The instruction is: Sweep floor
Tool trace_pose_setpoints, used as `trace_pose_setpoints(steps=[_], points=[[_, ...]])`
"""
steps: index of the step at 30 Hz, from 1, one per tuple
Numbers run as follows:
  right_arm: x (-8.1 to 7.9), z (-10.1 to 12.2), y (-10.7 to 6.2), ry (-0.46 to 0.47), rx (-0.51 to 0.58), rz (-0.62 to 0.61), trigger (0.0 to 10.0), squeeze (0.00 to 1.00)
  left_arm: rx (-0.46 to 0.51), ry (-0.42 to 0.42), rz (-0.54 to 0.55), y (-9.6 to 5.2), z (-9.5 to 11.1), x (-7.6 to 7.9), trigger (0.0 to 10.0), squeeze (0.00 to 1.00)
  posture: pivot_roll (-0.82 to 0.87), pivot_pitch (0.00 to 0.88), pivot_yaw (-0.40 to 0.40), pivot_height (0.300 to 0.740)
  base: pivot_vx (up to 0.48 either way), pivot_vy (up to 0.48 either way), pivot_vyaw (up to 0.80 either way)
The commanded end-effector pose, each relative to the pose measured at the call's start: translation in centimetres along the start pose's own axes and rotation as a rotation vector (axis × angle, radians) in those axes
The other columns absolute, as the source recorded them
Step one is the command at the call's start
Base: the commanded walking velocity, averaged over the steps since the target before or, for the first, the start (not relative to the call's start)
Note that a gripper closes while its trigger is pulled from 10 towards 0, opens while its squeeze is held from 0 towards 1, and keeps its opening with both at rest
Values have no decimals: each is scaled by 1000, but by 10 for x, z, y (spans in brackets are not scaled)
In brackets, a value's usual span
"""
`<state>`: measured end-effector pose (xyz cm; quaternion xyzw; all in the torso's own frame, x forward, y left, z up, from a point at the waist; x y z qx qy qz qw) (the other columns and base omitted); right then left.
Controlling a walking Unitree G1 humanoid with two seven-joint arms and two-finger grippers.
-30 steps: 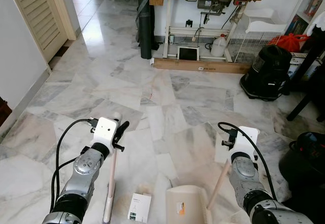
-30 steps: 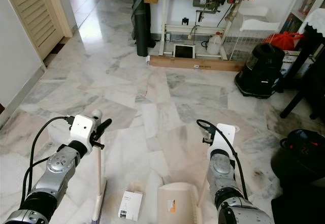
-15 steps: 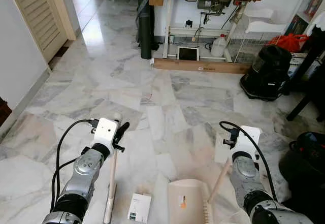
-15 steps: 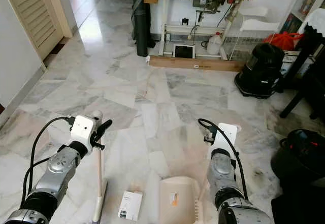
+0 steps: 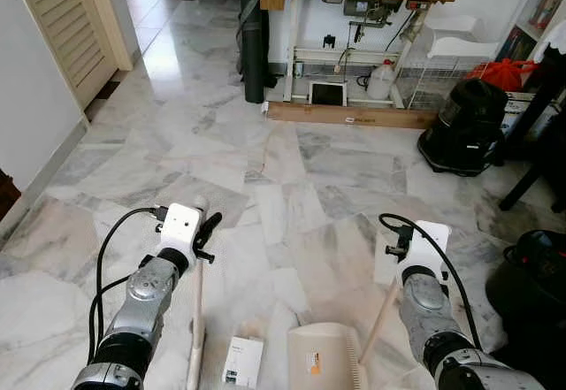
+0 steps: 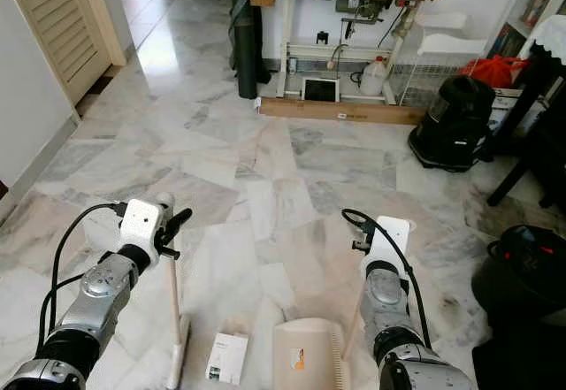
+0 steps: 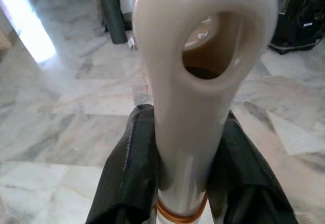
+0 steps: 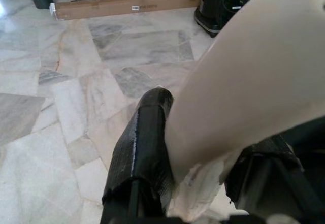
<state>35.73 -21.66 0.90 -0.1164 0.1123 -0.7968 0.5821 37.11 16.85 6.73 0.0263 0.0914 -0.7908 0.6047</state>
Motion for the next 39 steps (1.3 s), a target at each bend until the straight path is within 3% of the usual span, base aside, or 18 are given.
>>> trace_pose_setpoints(steps=[1,8,13,24,28,39], points=[[2,3,1,-1,7,-4,10000,0,-39,-60,-2,0,-8,0,10000,0,54,0,-52,740,0,0,0],[3,3,1,1,7,-8,10000,0,-36,-188,-79,2,-3,8,10000,0,58,0,-50,740,0,0,0],[2,4,2,5,10,-10,10000,0,-46,-283,-189,4,2,23,10000,0,57,0,-47,740,0,0,0],[4,2,1,4,2,-11,10000,0,120,-538,-263,14,49,34,10000,0,55,0,-46,740,0,0,0],[3,1,1,-2,-2,-9,10000,0,161,-576,-279,14,63,36,10000,0,57,0,-48,740,0,0,0],[3,0,1,-10,-10,-9,10000,0,189,-574,-266,11,72,32,10000,0,58,0,-48,740,0,0,0]])
Point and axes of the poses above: a point about 5 cm out from each wrist's last joint towards the gripper, its own y axis pointing out of the wrist towards the gripper, its own z axis along the axis of the wrist's last joint, x = y × z, the point moved 5 cm from there along y, pointing out of the wrist towards the gripper
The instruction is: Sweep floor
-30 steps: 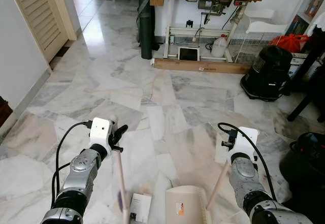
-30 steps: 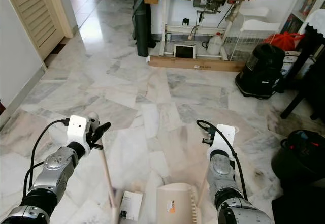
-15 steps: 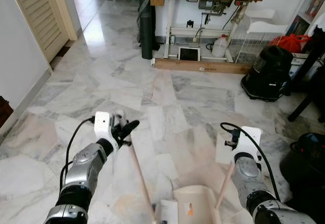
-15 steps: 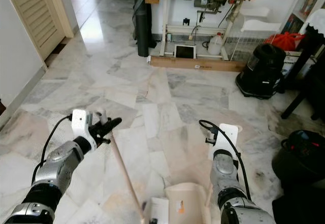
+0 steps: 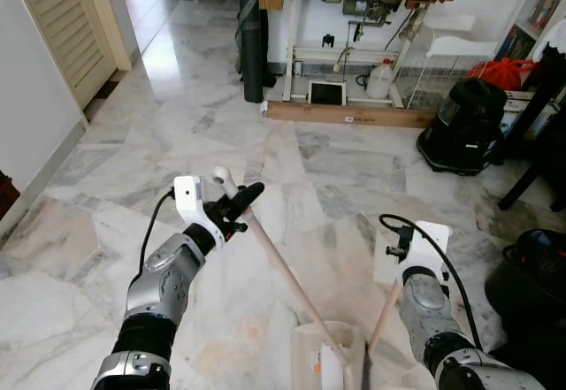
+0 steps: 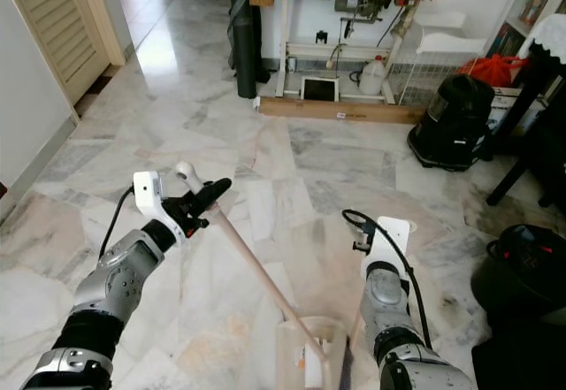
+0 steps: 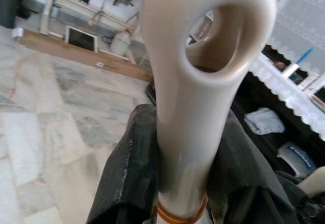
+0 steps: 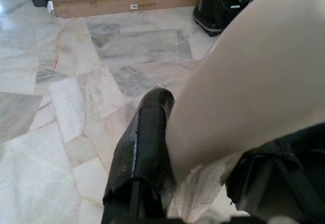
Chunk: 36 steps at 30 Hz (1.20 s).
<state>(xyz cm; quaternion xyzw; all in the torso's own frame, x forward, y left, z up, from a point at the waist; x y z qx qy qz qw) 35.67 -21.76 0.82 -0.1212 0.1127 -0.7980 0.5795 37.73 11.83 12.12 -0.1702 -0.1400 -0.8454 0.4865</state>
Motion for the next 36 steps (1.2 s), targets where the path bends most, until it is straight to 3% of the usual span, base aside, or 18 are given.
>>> trace_pose_setpoints(steps=[1,5,7,10,11,14,19,20,27,36], points=[[2,1,1,-4,-3,-2,10000,0,49,24,10,-1,13,0,10000,0,58,0,-48,740,0,0,0],[2,1,1,-5,-3,-4,10000,0,152,124,112,-3,37,-11,10000,0,57,0,-47,740,0,0,0],[3,1,1,-4,-1,-6,10000,0,220,242,161,-7,56,-13,10000,0,57,0,-47,740,0,0,0],[4,2,1,-3,1,-7,10000,0,240,273,180,-8,61,-14,10000,0,59,0,-47,740,0,0,0],[5,3,2,-9,6,-14,10000,0,263,332,204,-10,67,-14,10000,0,58,0,-46,740,0,0,0],[10,9,3,1,32,-30,10000,0,277,395,236,-14,71,-16,10000,0,58,0,-46,740,0,0,0],[12,23,5,54,93,-21,10000,0,243,468,280,-17,62,-23,10000,0,57,0,-43,740,0,0,0],[10,37,7,130,138,-13,10000,0,219,502,295,-20,53,-27,10000,0,46,0,-37,740,0,0,0],[6,64,10,217,231,11,10000,0,199,561,321,-23,45,-32,10000,0,32,0,-31,740,0,0,0],[-7,66,7,244,254,59,10000,0,191,639,277,-18,37,-21,10000,0,40,0,-40,740,0,0,0]])
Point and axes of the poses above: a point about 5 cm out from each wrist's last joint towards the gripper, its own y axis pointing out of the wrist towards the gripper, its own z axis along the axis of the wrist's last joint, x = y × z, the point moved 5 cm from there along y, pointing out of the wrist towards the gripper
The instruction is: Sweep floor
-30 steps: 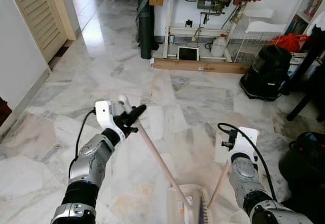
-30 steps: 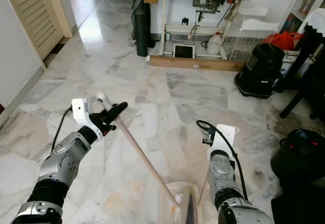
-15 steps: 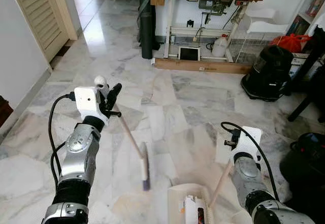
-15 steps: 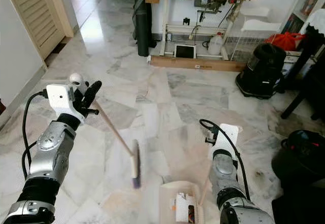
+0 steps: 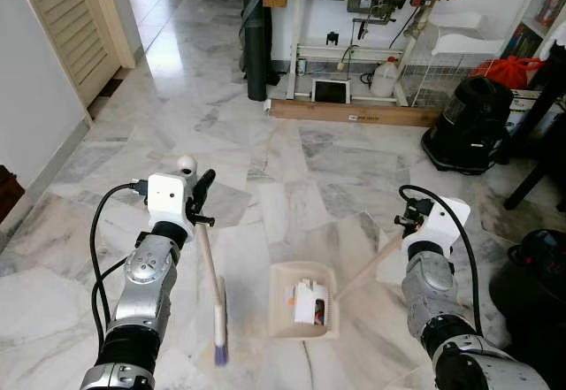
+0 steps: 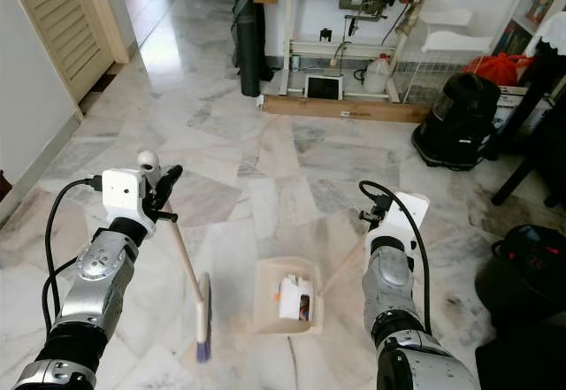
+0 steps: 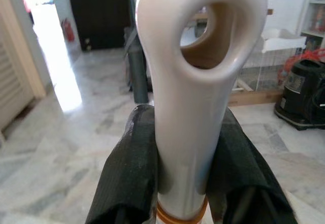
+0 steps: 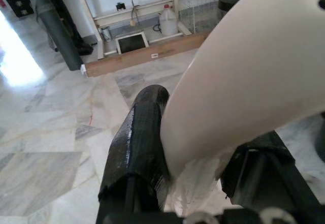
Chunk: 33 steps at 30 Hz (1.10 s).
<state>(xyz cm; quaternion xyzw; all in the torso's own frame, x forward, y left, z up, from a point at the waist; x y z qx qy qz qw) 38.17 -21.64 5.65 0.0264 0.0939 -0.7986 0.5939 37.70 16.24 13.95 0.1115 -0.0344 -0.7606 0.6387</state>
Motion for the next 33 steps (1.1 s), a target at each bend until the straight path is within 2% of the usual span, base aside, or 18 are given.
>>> trace_pose_setpoints(steps=[1,6,33], points=[[-8,12,1,31,56,22,10000,0,27,36,-29,0,4,7,10000,0,40,0,-40,740,0,0,0],[-18,15,-3,42,97,59,10000,0,24,46,-50,-2,1,16,10000,0,28,0,-39,740,0,0,81],[-30,17,-12,77,121,103,10000,0,14,41,-34,-2,-5,27,10000,0,22,0,-49,740,0,0,781]])
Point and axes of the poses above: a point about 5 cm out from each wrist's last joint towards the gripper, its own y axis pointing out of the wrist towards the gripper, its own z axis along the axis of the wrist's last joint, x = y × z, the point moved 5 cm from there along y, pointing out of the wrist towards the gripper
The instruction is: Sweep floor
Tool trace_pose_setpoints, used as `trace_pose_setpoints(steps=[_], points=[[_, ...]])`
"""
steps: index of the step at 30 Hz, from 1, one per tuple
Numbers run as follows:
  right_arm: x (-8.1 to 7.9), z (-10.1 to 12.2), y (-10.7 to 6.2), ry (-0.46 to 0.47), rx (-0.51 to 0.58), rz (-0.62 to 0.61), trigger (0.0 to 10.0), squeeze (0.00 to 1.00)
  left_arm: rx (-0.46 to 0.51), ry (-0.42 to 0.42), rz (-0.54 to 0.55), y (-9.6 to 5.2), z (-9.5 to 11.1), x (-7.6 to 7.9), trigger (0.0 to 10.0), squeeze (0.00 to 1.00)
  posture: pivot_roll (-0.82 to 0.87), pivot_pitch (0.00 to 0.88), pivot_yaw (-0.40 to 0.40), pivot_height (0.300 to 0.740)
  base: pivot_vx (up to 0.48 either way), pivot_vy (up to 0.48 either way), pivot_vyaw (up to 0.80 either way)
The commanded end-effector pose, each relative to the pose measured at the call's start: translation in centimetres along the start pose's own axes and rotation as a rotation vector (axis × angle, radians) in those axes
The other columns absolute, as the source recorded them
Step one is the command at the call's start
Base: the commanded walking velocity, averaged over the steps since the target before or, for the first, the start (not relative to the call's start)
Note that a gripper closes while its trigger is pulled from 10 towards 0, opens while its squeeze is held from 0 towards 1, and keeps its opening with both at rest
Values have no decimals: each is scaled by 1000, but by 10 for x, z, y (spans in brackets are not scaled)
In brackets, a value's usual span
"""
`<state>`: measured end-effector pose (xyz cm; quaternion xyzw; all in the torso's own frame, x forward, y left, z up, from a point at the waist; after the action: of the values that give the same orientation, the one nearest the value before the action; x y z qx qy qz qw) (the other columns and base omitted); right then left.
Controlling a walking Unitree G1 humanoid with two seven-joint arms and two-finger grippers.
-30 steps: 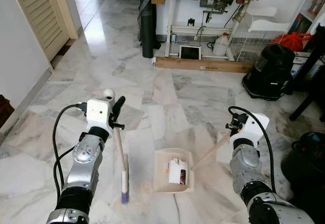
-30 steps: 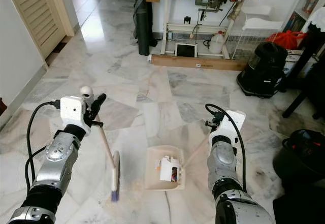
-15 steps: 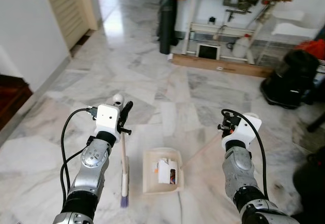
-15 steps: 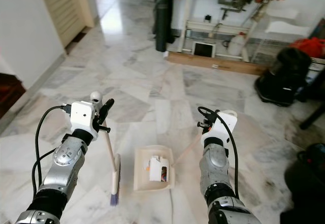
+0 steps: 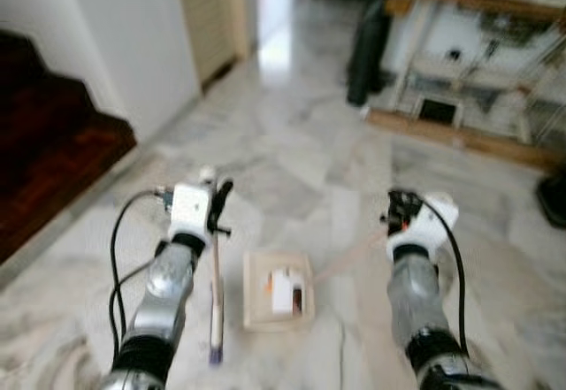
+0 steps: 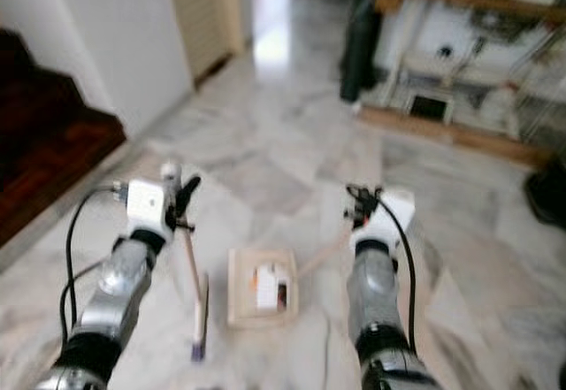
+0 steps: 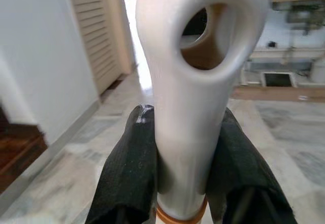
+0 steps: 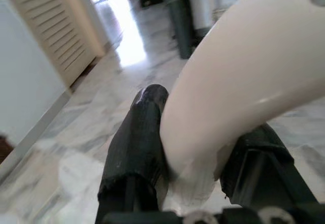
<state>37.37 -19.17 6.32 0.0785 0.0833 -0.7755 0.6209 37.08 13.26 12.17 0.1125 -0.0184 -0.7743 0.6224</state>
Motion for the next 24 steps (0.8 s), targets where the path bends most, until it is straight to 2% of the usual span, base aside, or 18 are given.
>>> trace_pose_setpoints(steps=[1,13,19,24], points=[[-9,14,5,10,46,25,10000,0,31,22,15,1,7,-5,10000,0,22,0,-49,740,0,0,794],[-17,19,9,21,46,51,10000,0,30,26,28,6,8,-8,10000,0,24,0,-60,740,0,0,799],[-13,21,7,24,58,41,10000,0,28,26,30,5,6,-10,10000,0,15,0,-50,740,0,0,800],[-7,24,8,29,67,23,10000,0,27,23,2,10,7,-3,10000,0,-7,0,-35,740,0,0,800]])
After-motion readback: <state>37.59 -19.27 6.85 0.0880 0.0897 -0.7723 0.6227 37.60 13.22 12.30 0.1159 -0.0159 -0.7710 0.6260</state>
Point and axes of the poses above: a point about 5 cm out from each wrist's last joint towards the gripper, its own y axis pointing out of the wrist towards the gripper, its own z axis along the axis of the wrist's last joint, x = y × z, the point moved 5 cm from there along y, pointing out of the wrist towards the gripper
